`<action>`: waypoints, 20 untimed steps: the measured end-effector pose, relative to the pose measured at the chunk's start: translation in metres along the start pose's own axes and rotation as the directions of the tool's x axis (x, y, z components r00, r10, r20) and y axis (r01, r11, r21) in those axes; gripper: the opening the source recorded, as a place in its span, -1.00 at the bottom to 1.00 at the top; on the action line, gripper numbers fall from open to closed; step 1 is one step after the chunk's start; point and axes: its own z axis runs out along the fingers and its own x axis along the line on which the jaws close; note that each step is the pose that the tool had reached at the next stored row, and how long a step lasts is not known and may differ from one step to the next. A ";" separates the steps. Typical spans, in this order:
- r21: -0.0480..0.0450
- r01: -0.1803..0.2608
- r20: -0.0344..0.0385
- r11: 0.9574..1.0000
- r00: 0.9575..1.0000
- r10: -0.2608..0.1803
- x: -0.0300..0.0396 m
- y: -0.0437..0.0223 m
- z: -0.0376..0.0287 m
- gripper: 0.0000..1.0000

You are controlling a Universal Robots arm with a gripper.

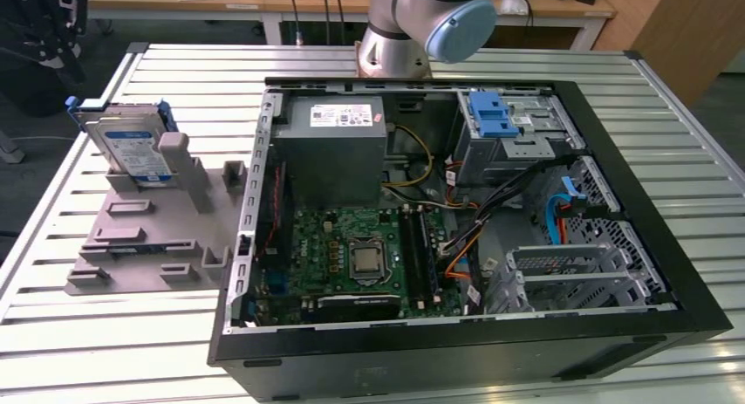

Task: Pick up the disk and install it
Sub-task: 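Pick up the disk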

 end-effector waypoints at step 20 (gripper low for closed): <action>0.015 0.125 0.003 0.992 0.992 -0.125 0.0010 0.0046 0.0037 -0.79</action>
